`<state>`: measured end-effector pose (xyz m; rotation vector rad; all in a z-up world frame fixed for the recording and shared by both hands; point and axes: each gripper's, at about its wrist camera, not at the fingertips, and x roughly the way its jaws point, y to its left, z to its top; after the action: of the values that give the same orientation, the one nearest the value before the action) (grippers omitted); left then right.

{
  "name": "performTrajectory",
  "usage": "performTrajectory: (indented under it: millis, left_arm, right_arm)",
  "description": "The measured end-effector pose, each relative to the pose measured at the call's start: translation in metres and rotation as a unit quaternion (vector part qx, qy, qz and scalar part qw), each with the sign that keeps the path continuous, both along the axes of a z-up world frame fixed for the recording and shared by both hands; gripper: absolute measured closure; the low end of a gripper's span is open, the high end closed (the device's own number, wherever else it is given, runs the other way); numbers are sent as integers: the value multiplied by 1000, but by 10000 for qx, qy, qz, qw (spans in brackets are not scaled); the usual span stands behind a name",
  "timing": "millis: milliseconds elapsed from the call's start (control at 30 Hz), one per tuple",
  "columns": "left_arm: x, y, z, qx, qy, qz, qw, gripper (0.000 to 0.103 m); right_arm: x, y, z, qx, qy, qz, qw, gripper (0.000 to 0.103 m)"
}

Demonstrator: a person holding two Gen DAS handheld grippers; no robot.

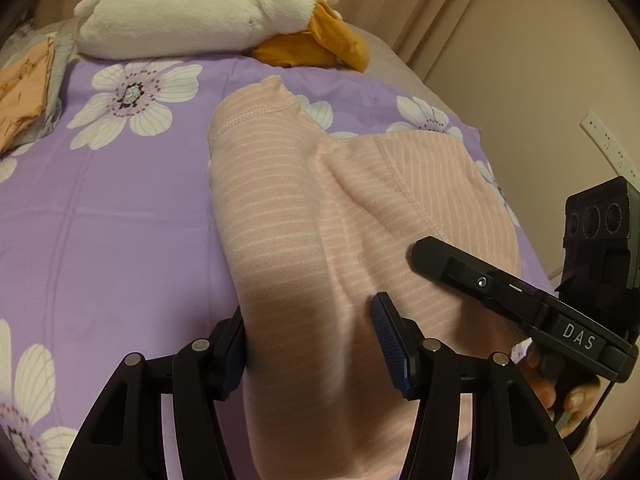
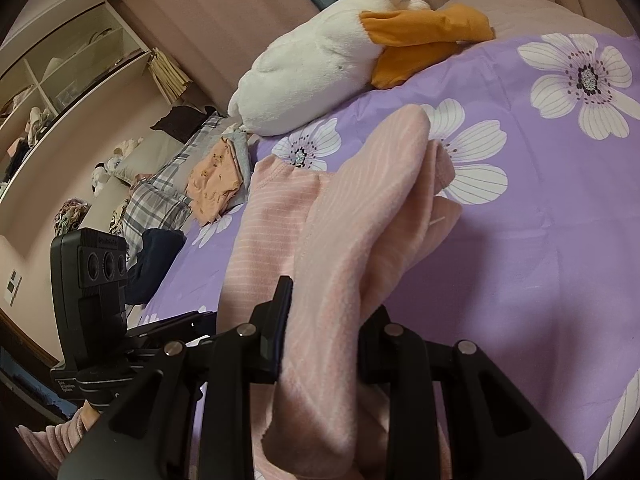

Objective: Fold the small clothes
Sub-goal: 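Hold the lifted shirt end with the right gripper above the bed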

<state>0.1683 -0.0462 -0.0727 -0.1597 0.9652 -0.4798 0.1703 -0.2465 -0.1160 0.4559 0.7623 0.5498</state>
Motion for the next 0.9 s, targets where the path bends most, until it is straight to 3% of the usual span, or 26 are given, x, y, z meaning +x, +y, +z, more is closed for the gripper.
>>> performTrajectory:
  millis: [900]
  left_arm:
    - [-10, 51, 2, 31, 12, 364, 9993, 46]
  right_arm:
    - [3, 56, 3, -114, 47, 394, 9991, 76]
